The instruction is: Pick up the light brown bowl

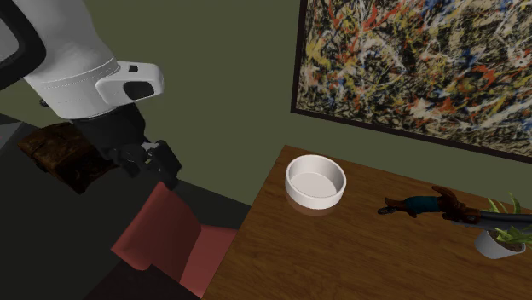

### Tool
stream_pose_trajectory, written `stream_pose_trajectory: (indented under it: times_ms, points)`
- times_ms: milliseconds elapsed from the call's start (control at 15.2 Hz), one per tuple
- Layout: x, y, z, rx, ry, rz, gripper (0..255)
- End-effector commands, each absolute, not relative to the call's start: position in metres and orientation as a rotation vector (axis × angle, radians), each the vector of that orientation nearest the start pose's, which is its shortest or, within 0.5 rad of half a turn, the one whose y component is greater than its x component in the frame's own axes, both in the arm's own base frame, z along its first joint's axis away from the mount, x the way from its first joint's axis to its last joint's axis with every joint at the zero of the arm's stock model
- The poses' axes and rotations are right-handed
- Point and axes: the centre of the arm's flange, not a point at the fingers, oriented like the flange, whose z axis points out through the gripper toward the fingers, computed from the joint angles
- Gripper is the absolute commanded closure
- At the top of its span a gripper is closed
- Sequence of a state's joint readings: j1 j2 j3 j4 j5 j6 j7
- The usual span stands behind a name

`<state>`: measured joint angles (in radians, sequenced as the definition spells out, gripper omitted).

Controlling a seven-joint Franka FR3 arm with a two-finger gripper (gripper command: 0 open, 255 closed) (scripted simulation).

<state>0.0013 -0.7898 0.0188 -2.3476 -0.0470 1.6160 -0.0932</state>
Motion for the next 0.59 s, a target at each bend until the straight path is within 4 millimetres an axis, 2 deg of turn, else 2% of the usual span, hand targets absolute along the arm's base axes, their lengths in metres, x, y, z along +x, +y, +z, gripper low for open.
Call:
stream_pose_trajectory:
  times_ms: [0,528]
  points:
    - [0.311,0.003,0.600,-3.198,-0.174,-0.089,0]
    - [0.399,-0.046,0.561,-3.185,-0.158,-0.063,0]
